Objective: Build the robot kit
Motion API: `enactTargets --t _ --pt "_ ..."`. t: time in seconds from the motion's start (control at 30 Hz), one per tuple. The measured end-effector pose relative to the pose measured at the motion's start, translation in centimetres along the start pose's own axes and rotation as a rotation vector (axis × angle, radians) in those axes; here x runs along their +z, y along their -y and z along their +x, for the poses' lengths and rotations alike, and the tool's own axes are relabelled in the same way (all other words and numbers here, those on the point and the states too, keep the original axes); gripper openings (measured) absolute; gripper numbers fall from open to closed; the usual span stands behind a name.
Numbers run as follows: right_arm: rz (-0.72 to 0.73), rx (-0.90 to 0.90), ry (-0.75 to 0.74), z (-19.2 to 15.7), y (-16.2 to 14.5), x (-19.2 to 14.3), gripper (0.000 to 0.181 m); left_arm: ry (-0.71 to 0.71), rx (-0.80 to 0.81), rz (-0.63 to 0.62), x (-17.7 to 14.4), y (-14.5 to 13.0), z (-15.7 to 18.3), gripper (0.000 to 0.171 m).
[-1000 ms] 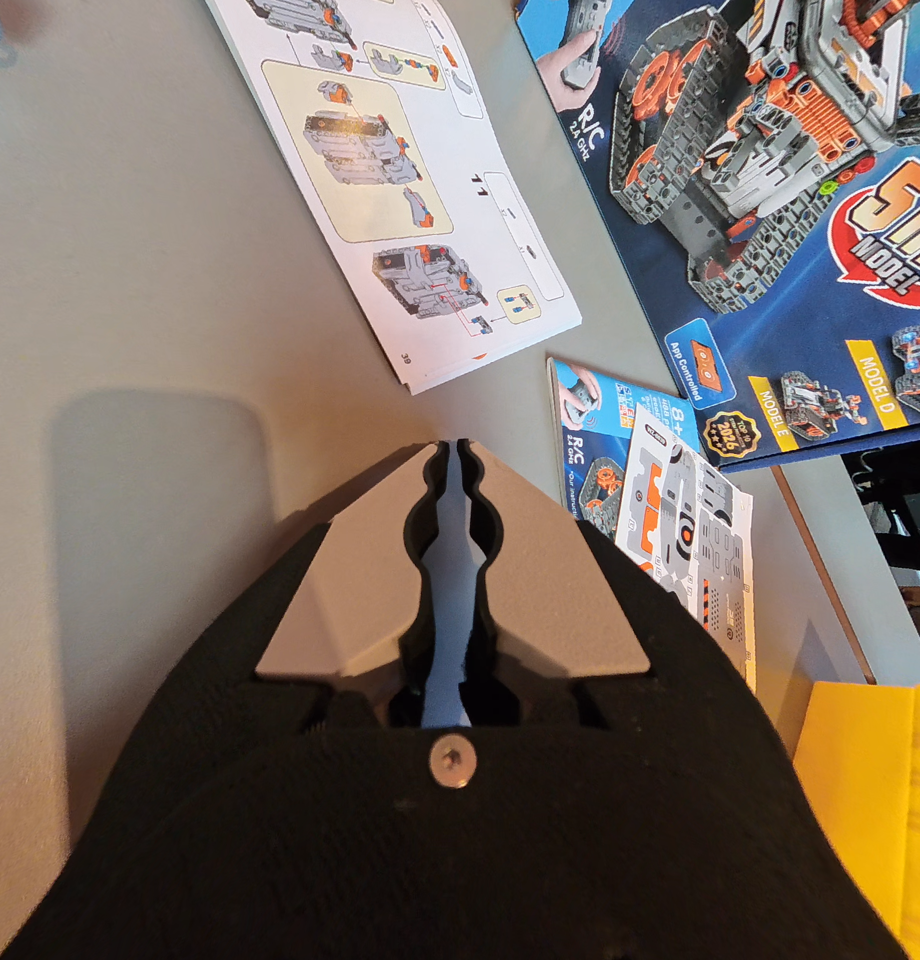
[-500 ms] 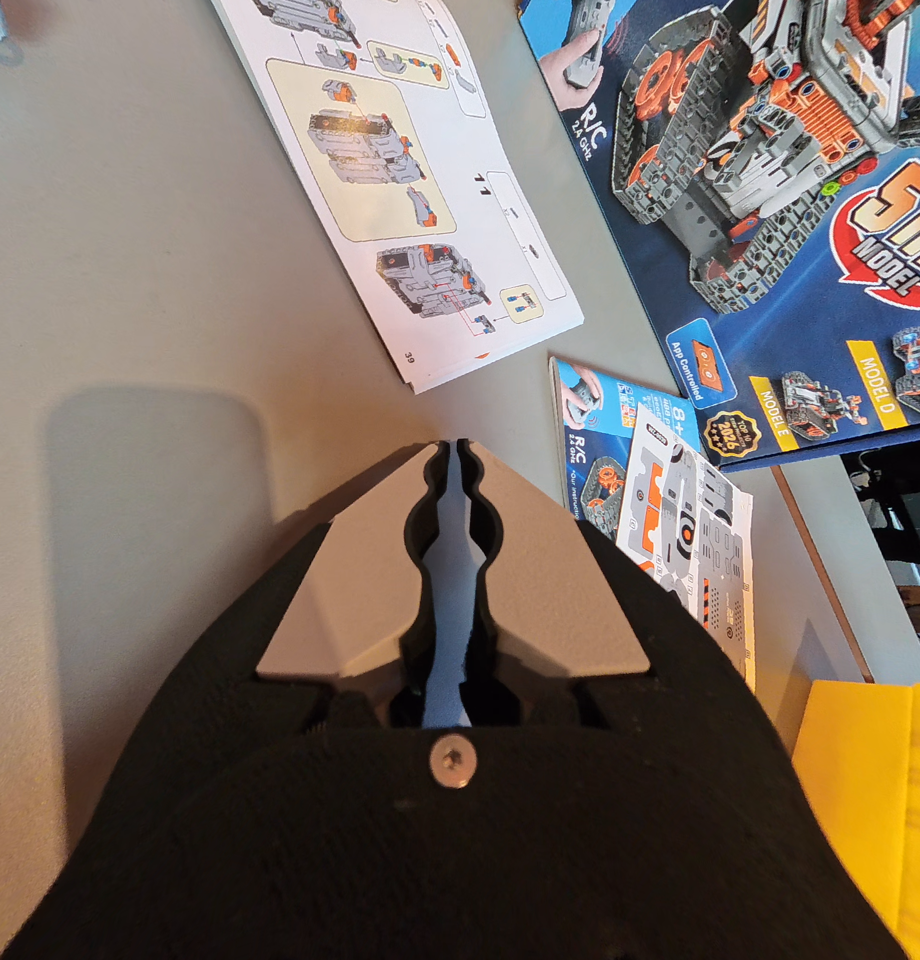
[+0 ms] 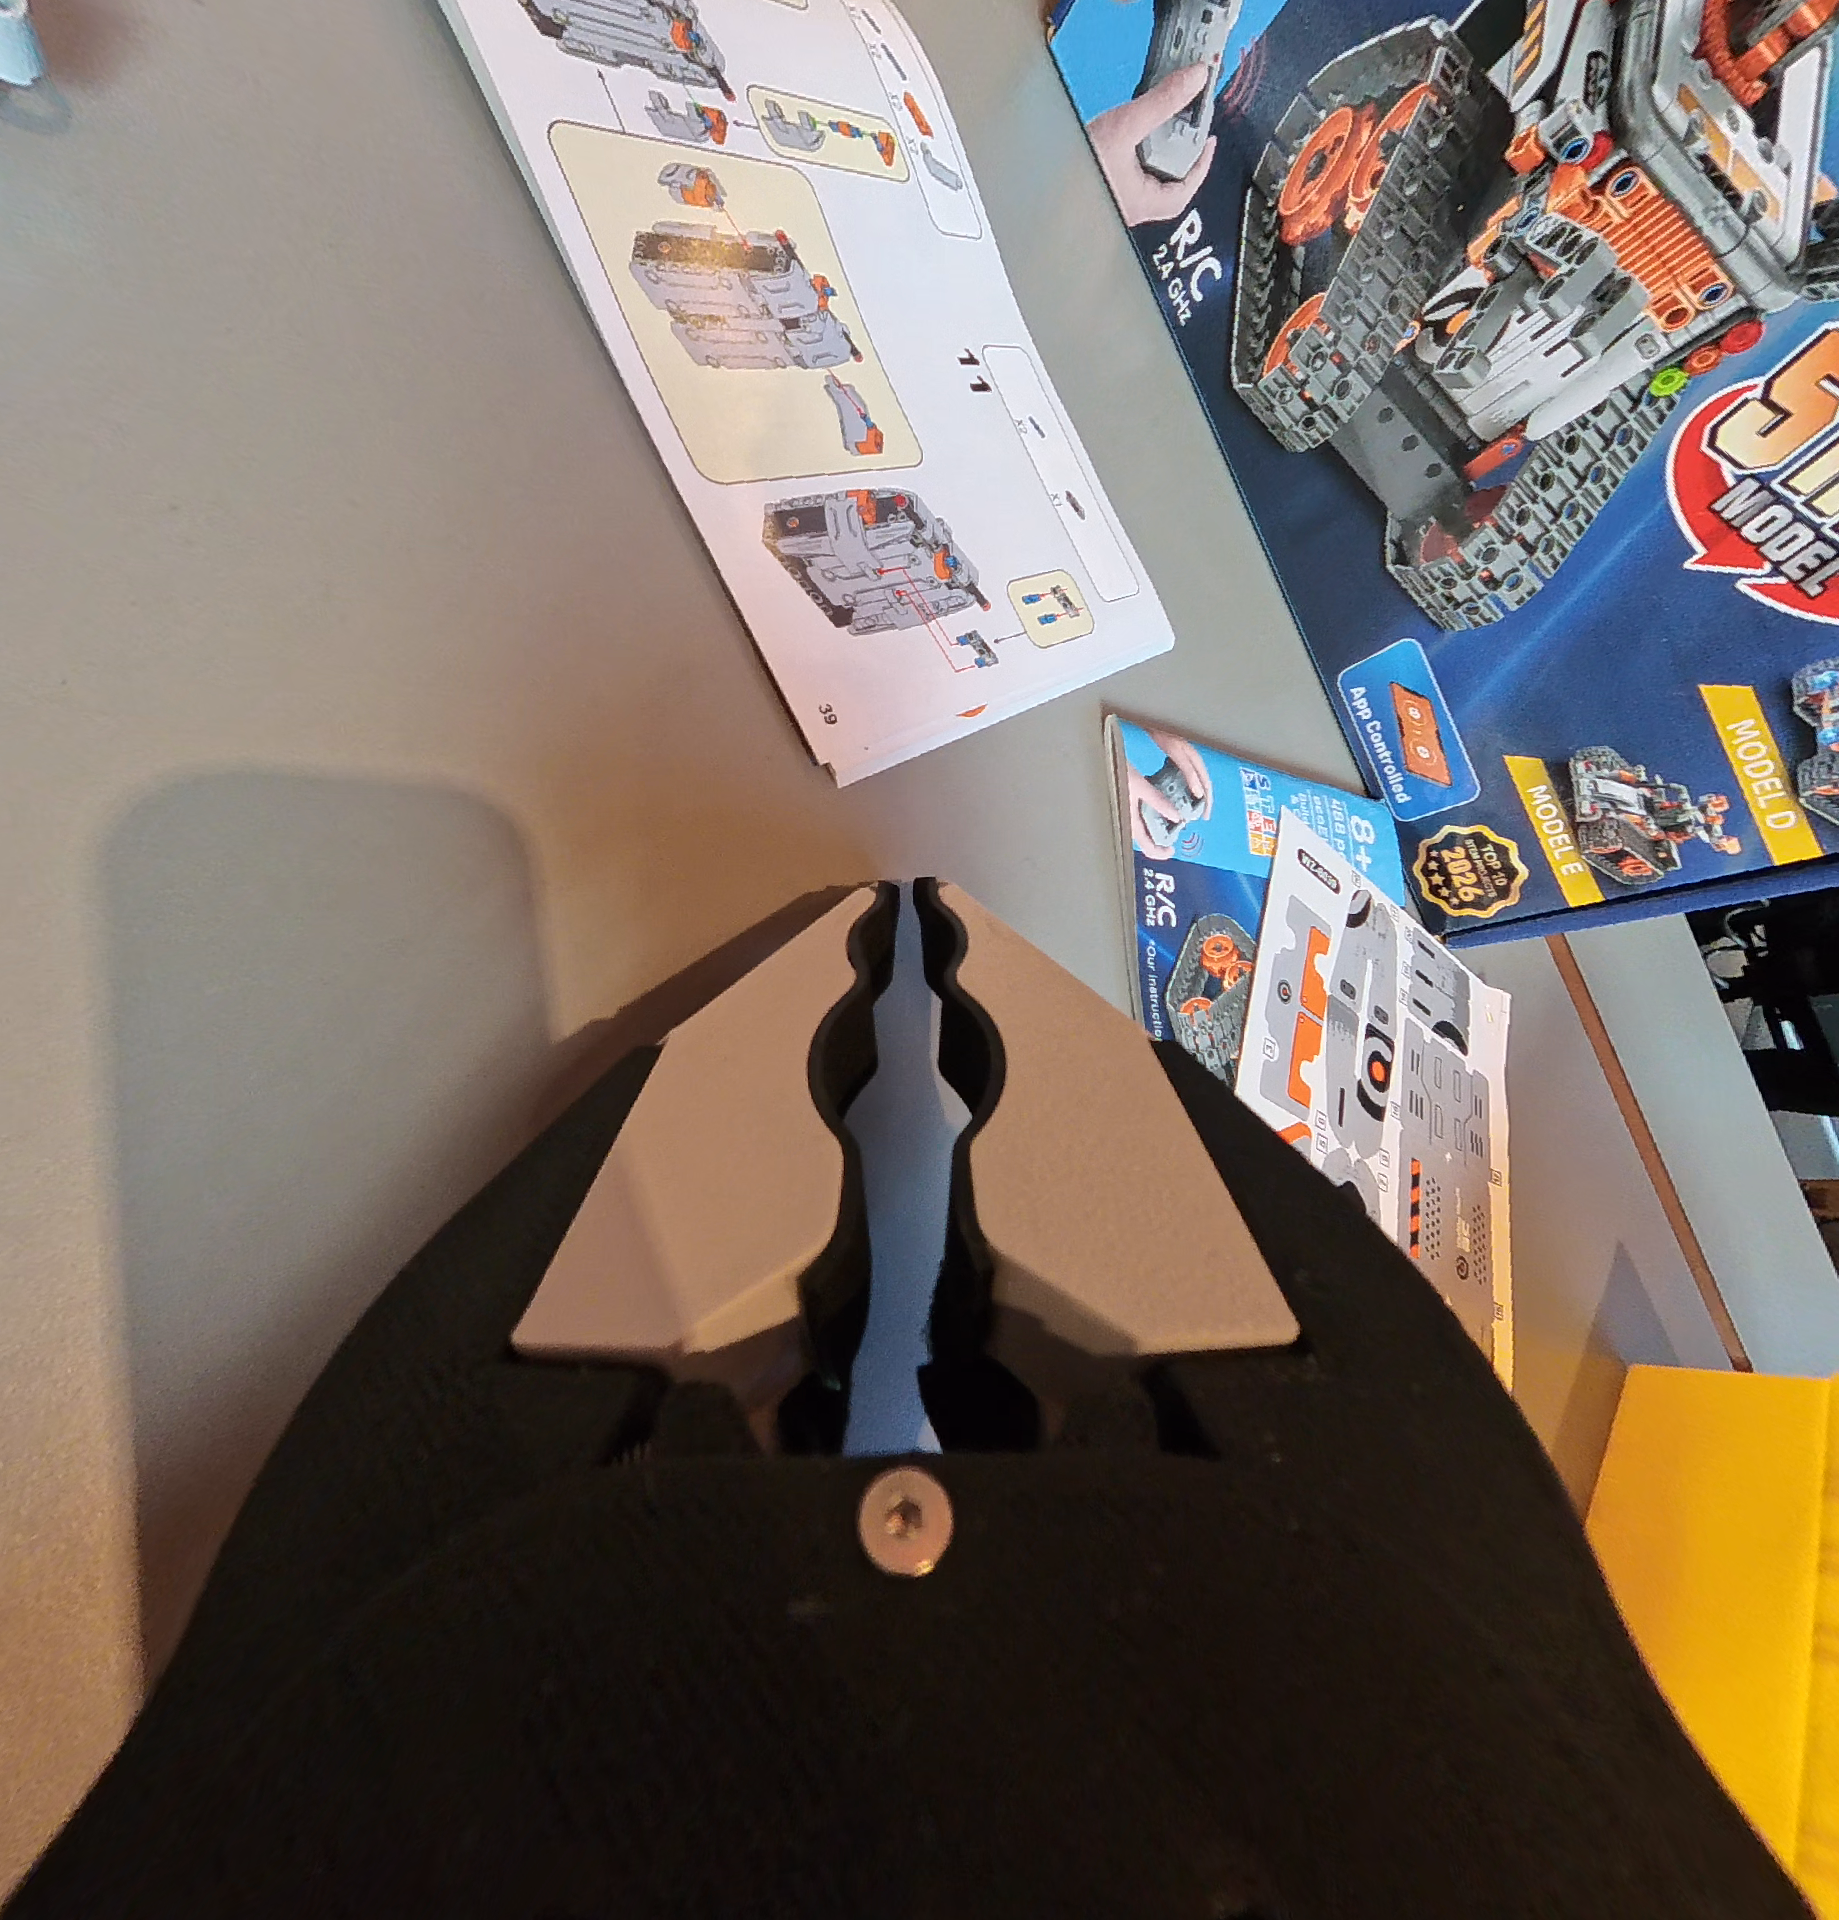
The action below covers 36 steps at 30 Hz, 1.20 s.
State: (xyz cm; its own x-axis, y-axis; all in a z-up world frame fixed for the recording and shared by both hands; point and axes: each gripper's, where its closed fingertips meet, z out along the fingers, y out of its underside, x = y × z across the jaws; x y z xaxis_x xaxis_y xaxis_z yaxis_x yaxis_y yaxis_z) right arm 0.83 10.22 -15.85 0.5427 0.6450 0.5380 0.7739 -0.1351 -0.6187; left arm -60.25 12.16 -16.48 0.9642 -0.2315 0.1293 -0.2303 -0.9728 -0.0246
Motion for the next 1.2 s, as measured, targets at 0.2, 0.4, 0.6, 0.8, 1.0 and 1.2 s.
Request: enactTargets --t 0.2,0.4,0.6,0.8,1.0,1.2 --pt "-0.002 -0.003 0.000 -0.1 0.0 0.0 0.003 0.009 0.009 0.018 -0.7 0.0 0.0 0.007" --pt "-0.006 -0.010 -0.003 -0.1 0.0 -0.1 0.003 0.111 0.047 0.211 -6.2 -0.4 0.5 0.007" --pt "0.020 -0.028 0.005 -0.2 0.8 -0.2 0.003 -0.176 0.239 0.722 -15.8 -2.5 14.3 0.007" --pt "0.080 -0.035 0.010 -0.6 2.2 -0.8 0.003 -0.458 0.588 0.705 -11.1 -4.3 32.5 0.007" --pt "0.142 -0.076 0.035 -1.7 4.0 -1.5 0.003 -0.259 0.856 0.513 0.0 -1.1 39.1 0.007" --pt "0.174 -0.104 0.050 -2.3 4.9 -2.3 0.004 -0.257 1.096 0.475 2.5 0.4 42.3 0.007"
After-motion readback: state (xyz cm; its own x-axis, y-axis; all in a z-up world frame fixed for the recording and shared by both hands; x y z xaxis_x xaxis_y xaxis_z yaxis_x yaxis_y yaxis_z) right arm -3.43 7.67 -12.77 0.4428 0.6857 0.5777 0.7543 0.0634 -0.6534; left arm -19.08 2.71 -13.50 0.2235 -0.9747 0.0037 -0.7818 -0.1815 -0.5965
